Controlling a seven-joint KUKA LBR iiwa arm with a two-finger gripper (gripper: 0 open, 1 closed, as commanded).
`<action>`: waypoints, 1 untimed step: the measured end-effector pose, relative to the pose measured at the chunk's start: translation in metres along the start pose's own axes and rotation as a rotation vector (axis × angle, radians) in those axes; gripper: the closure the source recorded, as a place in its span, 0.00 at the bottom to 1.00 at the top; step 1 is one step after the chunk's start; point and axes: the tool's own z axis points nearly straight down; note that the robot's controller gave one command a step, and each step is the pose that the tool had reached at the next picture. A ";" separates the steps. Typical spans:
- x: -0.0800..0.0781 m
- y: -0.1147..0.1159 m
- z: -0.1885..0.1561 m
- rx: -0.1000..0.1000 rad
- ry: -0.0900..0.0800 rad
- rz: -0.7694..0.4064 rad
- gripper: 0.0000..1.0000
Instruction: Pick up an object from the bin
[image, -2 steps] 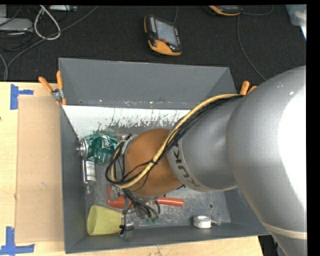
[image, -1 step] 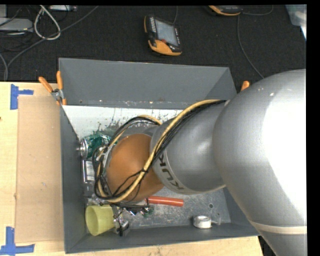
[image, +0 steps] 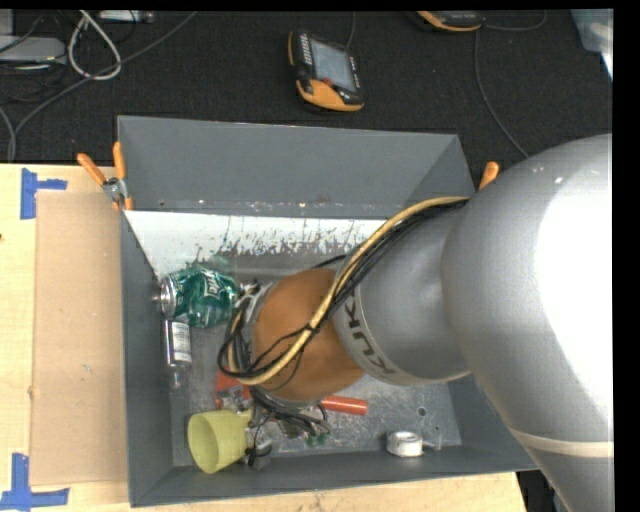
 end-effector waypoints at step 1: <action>0.000 0.000 0.000 0.000 0.000 0.000 1.00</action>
Offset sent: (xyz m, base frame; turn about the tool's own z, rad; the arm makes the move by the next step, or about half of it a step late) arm -0.0001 0.0001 0.0376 0.0002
